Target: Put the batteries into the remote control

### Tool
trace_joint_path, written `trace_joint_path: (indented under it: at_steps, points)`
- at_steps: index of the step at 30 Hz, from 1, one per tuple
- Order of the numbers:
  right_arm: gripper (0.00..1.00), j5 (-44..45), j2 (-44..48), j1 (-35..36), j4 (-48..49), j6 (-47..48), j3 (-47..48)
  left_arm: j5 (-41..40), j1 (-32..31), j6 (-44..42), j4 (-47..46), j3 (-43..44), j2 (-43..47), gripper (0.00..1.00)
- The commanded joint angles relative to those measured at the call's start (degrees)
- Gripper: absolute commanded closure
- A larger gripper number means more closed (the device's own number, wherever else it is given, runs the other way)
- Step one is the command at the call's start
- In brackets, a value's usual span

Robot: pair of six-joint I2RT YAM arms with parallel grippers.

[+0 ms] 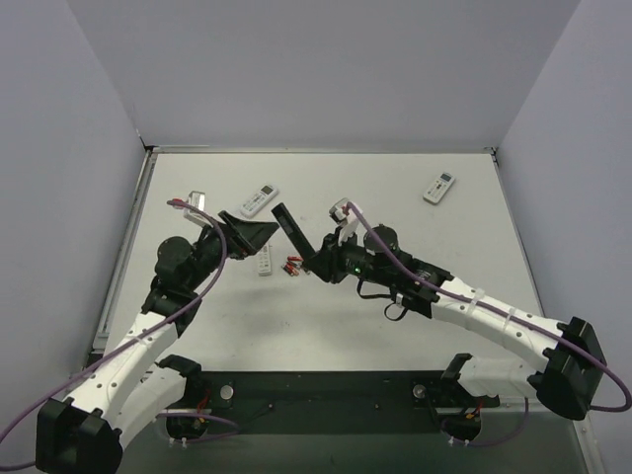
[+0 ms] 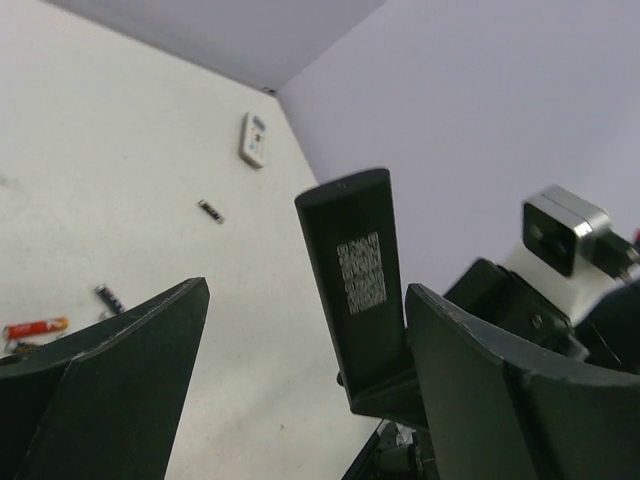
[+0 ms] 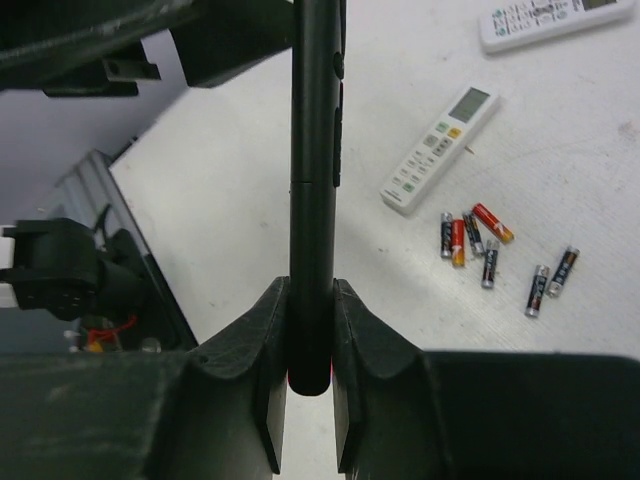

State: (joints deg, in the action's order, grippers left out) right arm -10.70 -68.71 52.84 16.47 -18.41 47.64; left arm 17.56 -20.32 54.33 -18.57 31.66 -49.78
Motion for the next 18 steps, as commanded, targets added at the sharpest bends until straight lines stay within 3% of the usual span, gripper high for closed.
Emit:
trace_joint_path:
  at_steps: [1, 9, 18]
  points:
    - [1.00, -18.19, 3.31, -4.93, 9.08, -7.50, -0.96, 8.71, 0.45, 0.24, -21.14, -3.00, 1.35, 0.08]
    - [1.00, -33.40, 2.27, -8.45, 23.07, -19.36, -2.64, 14.60, -0.42, 7.63, -41.08, -3.62, -3.91, 0.06]
    - [1.00, -37.81, -2.13, -9.07, 33.71, -25.53, -1.67, 18.12, -2.36, 17.13, -57.36, -2.22, -11.74, 0.11]
